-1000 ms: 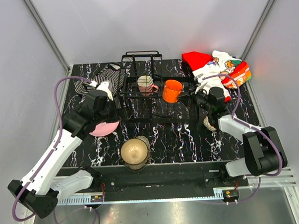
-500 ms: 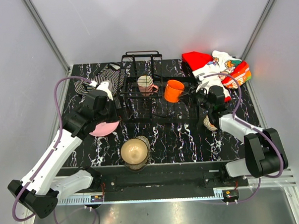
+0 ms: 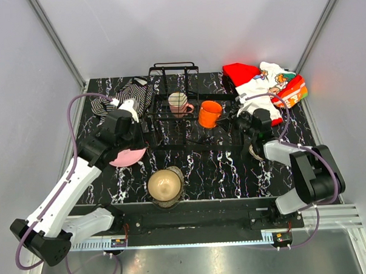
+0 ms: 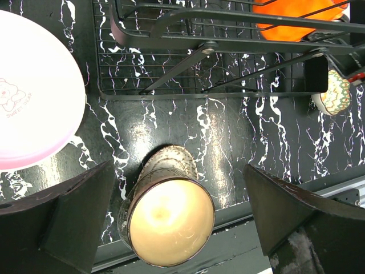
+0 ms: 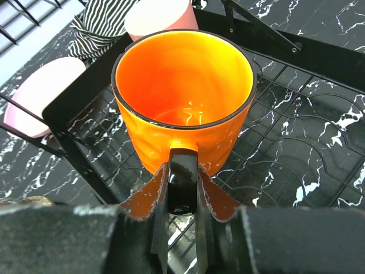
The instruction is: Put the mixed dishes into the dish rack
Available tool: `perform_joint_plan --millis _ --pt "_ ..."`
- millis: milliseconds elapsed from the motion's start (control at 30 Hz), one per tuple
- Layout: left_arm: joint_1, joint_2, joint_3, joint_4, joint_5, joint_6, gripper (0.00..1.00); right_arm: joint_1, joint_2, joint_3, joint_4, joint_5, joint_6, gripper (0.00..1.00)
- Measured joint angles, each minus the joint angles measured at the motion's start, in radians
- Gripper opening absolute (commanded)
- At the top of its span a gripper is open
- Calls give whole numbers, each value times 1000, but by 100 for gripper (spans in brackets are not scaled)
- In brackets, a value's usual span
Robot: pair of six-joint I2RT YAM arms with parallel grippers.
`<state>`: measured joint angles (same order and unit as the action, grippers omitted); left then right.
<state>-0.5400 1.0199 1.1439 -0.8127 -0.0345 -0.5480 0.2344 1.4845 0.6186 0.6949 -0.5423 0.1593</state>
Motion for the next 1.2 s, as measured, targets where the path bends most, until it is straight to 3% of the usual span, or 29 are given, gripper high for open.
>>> perform_joint_plan --millis 667,1200 --pt "8 19 0 0 -2 16 99 132 96 0 132 35 -221 0" --pt "27 19 11 -8 -2 47 99 193 229 19 183 70 -277 0"
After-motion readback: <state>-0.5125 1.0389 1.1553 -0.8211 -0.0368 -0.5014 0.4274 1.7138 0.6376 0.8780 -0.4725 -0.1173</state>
